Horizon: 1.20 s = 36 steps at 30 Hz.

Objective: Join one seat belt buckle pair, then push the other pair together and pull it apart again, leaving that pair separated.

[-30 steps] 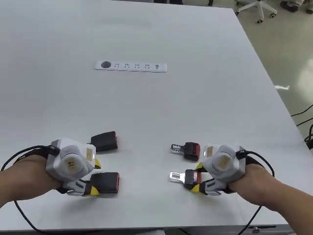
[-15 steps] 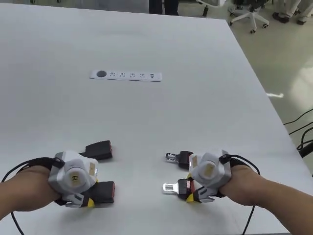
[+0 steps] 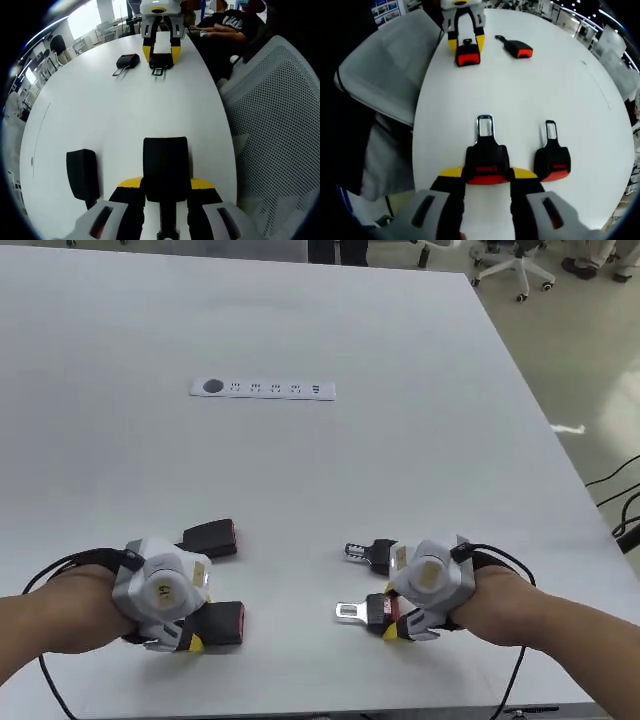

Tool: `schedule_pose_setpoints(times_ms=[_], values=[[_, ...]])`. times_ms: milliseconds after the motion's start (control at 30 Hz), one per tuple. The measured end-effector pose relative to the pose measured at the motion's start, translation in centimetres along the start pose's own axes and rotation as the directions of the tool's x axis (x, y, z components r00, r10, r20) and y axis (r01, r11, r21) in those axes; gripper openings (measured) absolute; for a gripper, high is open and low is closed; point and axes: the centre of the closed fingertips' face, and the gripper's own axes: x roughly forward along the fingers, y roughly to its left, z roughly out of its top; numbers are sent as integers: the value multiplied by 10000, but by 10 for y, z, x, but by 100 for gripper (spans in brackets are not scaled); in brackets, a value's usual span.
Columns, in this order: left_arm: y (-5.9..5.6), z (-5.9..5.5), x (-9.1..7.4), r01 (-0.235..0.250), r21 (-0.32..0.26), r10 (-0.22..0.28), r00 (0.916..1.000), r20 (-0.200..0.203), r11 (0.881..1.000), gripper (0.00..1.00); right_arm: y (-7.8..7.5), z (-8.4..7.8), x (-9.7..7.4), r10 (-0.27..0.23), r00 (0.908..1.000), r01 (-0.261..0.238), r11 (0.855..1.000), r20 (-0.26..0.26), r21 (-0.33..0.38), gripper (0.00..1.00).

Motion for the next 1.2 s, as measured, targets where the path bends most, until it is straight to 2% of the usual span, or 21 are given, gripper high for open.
schedule_pose_setpoints(times_ms=[467, 600, 800, 1033, 1200], values=[[-1, 0, 1, -10, -121, 8, 9998, -189, 9999, 33, -1, 0, 1, 36, 9994, -33, 10000, -336, 93, 36], [-2, 1, 1, -7, 10, 8, 9997, -245, 10000, 33, 0, 4, 1, -212, 9989, 209, 9998, -407, -77, 36], [-1, 1, 2, 73, 22, -73, 9995, -291, 10000, 33, 18, 25, 10, 34, 9999, -37, 9998, -148, -190, 36], [-1, 1, 2, 139, 115, -135, 9991, -391, 9998, 33, 24, 64, 25, 61, 9987, -55, 9999, 507, -126, 36], [-1, 1, 2, 106, 61, -103, 9993, -368, 9999, 33, 25, 84, 34, 77, 9966, -67, 9999, 824, -115, 36]])
